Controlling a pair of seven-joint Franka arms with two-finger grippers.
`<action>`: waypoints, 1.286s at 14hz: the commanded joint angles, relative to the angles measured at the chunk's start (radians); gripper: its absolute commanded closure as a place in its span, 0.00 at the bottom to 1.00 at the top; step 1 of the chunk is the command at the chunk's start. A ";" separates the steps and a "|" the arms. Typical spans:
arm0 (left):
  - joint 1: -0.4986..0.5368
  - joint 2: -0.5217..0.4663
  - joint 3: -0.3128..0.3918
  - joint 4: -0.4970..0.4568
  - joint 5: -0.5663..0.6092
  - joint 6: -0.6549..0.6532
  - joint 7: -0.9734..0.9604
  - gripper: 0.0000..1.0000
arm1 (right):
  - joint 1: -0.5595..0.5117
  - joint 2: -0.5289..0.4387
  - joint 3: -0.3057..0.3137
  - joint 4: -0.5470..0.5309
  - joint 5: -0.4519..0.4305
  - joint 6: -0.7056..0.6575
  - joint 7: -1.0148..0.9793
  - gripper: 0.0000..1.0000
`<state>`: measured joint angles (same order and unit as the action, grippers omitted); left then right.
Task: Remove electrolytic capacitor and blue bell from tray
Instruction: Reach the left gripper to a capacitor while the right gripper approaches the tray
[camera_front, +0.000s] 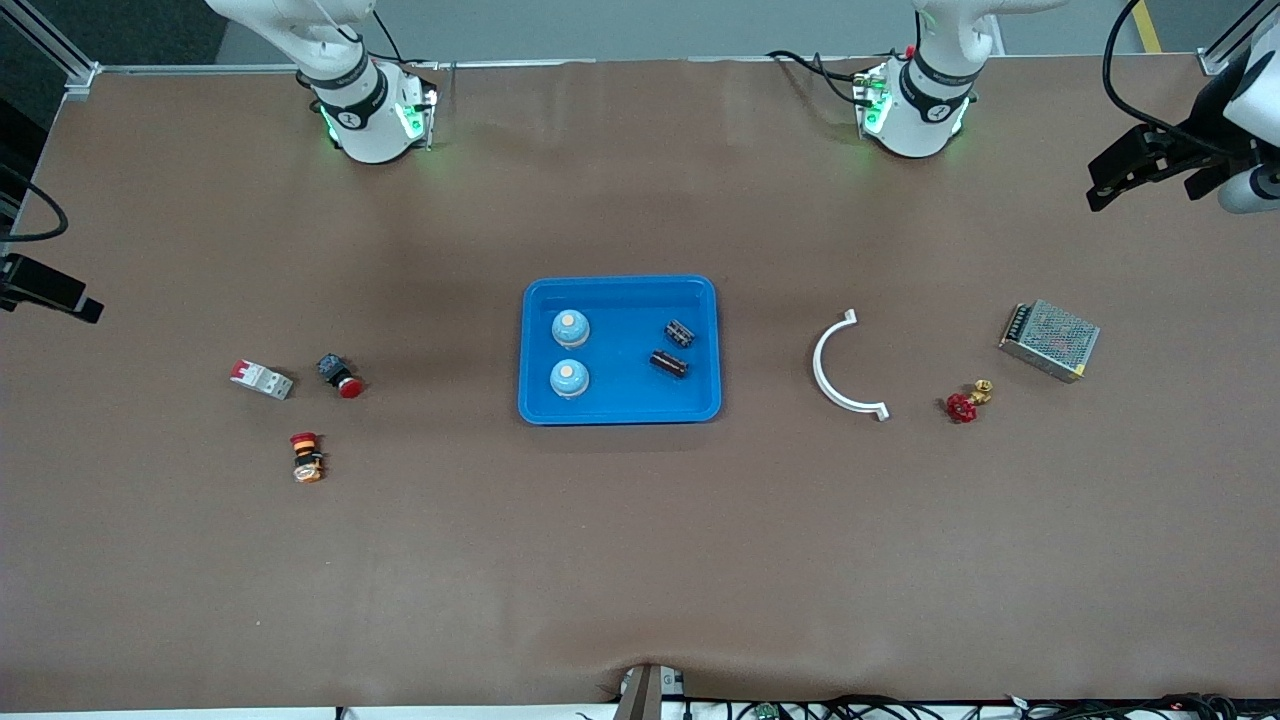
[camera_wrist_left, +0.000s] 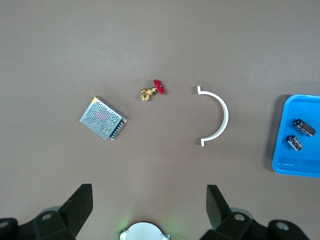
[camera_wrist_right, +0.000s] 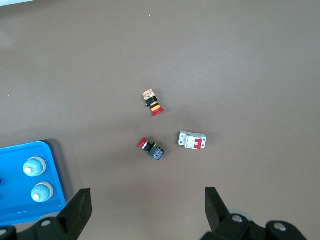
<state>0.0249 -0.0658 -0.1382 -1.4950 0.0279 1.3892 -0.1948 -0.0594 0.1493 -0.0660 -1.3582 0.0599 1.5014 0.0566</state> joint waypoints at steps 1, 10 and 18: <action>0.004 0.001 -0.001 0.002 -0.014 0.002 0.025 0.00 | -0.010 -0.004 0.003 -0.006 0.021 0.002 0.012 0.00; -0.016 0.032 -0.018 -0.011 -0.034 0.002 0.018 0.00 | -0.011 -0.004 0.003 -0.006 0.023 0.003 0.011 0.00; -0.034 0.147 -0.182 -0.062 -0.032 0.171 -0.262 0.00 | -0.011 -0.004 0.005 -0.013 0.024 0.007 0.012 0.00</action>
<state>-0.0133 0.0667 -0.2948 -1.5570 0.0014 1.5326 -0.4052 -0.0596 0.1509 -0.0662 -1.3590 0.0604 1.5024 0.0567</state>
